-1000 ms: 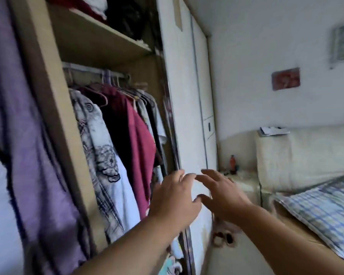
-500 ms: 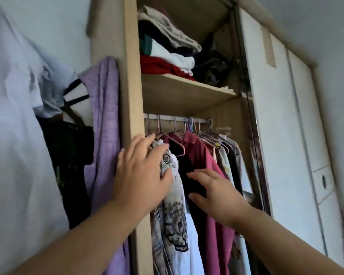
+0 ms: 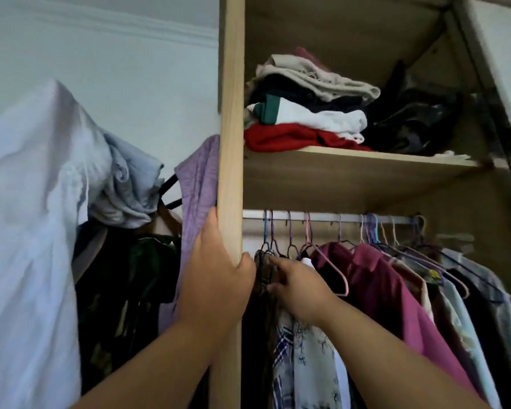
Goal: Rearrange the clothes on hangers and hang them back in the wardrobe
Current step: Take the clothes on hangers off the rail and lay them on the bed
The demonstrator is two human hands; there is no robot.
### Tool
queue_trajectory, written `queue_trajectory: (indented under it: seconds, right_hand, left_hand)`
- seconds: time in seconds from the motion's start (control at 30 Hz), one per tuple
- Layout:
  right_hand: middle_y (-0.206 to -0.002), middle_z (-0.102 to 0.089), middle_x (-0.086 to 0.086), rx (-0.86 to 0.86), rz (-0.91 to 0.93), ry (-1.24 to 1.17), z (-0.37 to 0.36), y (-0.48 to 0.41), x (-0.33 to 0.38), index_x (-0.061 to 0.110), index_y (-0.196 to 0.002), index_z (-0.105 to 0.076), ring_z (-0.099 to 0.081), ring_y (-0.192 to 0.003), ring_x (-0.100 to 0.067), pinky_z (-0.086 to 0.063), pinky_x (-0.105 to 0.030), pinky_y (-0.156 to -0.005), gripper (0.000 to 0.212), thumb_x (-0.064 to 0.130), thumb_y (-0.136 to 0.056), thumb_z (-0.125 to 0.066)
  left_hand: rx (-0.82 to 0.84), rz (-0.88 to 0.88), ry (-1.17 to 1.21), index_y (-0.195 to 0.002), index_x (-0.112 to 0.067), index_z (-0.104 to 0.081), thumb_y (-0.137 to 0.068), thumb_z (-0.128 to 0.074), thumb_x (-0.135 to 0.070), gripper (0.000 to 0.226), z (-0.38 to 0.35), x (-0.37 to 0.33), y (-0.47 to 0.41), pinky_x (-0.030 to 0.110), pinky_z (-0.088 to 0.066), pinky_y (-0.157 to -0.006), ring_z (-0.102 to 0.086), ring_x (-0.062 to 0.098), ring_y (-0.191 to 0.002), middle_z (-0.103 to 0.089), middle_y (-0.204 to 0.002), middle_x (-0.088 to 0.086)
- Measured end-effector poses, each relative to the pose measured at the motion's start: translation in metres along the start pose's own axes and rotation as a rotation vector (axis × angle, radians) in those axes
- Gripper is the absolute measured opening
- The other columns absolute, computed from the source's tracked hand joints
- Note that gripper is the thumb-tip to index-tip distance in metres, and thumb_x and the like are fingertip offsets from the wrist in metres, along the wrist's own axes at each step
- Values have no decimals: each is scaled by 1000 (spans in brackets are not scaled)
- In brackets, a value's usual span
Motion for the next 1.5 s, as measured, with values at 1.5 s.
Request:
queue_trajectory:
  seconds: [1.5]
  right_hand:
    - [-73, -69, 28, -289, -311, -190, 189, 272, -105, 41, -80, -71, -59, -63, 15, -41, 1, -60, 30, 11, -84, -67]
  left_hand:
    - [601, -472, -140, -148, -26, -26, -85, -59, -21, 72, -110, -80, 99, 42, -24, -115, -24, 20, -143, -26, -156, 0]
Point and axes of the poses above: each hand's wrist, its own y-axis away from the middle knuckle, its own z-axis out of the back of the hand, x = y × z, the point moved 9 cm from there along -y, towards the middle knuckle
